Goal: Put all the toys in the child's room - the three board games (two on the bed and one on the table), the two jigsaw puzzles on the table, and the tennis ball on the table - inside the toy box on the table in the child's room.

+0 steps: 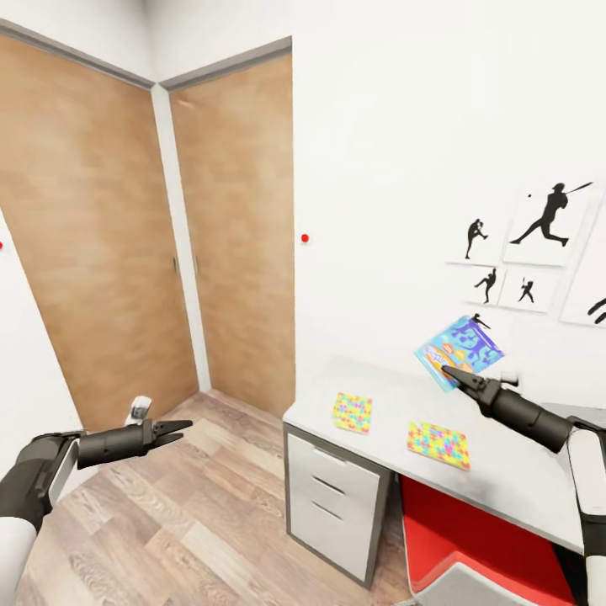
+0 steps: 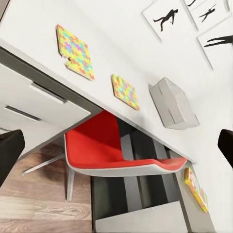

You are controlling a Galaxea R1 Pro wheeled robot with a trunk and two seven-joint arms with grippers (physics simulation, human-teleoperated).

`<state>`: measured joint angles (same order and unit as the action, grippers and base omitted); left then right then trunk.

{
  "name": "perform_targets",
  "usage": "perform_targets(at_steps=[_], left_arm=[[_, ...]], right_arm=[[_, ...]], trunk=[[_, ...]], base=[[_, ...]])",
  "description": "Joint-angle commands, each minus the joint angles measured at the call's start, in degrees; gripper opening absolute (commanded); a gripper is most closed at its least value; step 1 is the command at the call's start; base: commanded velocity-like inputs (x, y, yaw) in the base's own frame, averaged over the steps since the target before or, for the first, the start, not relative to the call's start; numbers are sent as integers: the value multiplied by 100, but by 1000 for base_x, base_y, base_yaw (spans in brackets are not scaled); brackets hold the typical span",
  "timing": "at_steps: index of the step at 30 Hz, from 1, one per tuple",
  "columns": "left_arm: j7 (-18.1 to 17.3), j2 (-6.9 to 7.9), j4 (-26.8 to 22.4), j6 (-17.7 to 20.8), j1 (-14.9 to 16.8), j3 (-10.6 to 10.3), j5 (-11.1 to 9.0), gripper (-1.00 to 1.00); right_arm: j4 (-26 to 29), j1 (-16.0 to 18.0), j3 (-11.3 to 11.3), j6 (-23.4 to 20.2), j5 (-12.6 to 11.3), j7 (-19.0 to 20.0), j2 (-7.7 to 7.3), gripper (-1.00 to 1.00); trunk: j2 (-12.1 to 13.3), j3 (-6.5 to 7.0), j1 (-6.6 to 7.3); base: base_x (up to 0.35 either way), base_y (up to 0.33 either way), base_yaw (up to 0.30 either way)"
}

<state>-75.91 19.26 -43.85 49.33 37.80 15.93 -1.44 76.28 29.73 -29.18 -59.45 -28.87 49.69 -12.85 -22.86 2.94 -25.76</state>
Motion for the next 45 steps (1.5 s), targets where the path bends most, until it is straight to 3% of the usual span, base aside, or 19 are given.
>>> perform_targets(at_steps=[1,5,9,17,21,26,34,45], left_arm=[[-11,3,-1,60,-1,4,-13,100],[-11,7,-1,60,-1,6,-7,100],[-11,7,-1,60,-1,10,-6,100],[-11,13,-1,60,-1,18,-6,100],[-11,22,-1,60,-1,22,-6,100],[-11,29,-1,60,-1,29,-6,100],[-11,33,-1,60,-1,32,-6,100],[-19,39,-1,-24,-1,33,-6,100]], right_arm=[[-121,69,-6,-55,-51,-19,-38,-100],[-902,492,-8,-55,-69,-504,-287,-100],[-1293,643,-8,-55,-88,-657,-458,-100],[-1513,670,-51,-55,-100,-694,-562,-100],[-1608,636,-182,-55,-104,-697,-652,-100],[-1607,589,-292,-55,-118,-698,-709,-100],[-1577,579,-312,-55,-133,-698,-707,-100],[-1580,578,-326,-55,-123,-698,-701,-100]], trunk=[[-5,-3,-2],[-5,-3,-2],[-5,-3,-2],[-5,-3,-2],[-5,-10,-2],[-5,-26,-2],[-5,-31,-2],[-5,-32,-2]], base=[[0,0,-287],[0,0,-287],[0,0,-287],[24,8,-287],[181,97,-277],[188,54,-152],[135,21,-62],[129,12,-249]])
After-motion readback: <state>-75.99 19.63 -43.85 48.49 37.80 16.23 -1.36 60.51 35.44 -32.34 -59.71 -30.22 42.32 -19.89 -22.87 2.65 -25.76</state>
